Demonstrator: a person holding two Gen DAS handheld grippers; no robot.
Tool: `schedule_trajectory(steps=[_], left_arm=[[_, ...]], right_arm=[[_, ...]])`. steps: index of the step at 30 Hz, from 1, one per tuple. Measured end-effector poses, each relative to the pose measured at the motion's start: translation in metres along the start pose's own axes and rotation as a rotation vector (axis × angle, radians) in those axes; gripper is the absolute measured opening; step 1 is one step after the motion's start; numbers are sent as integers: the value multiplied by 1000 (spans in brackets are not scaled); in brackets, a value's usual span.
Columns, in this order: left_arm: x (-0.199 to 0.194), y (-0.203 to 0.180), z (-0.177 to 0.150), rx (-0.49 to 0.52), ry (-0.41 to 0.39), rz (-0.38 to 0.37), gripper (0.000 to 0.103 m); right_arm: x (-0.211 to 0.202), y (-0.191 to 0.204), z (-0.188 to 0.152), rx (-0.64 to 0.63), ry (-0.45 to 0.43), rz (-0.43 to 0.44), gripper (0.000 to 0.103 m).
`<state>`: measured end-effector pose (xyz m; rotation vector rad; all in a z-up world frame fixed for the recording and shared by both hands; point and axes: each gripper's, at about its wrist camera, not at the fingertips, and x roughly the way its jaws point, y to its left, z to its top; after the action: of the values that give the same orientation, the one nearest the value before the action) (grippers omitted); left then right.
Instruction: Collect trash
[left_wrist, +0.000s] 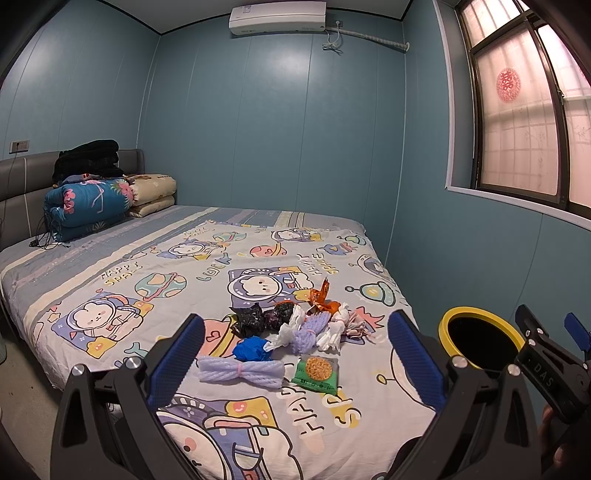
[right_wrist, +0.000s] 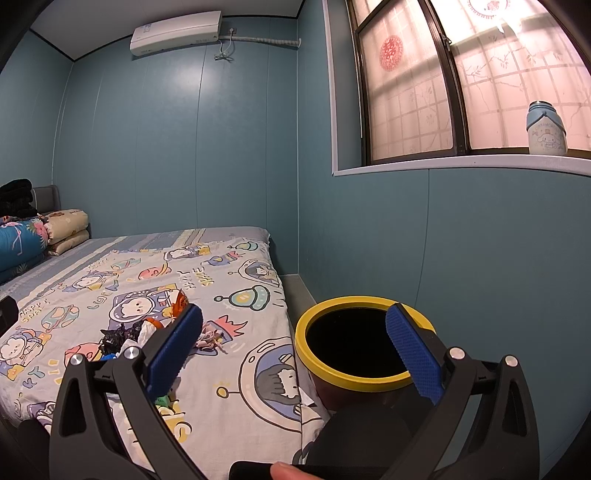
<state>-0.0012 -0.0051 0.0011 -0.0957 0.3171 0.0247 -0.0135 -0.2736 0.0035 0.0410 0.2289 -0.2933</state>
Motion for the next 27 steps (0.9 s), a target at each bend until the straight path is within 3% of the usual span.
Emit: schedule_trajectory(steps=[27], left_arm=[[1,-3,-2,8,7,2,96]], right_arm=[[3,0,-2,4,7,3,95]])
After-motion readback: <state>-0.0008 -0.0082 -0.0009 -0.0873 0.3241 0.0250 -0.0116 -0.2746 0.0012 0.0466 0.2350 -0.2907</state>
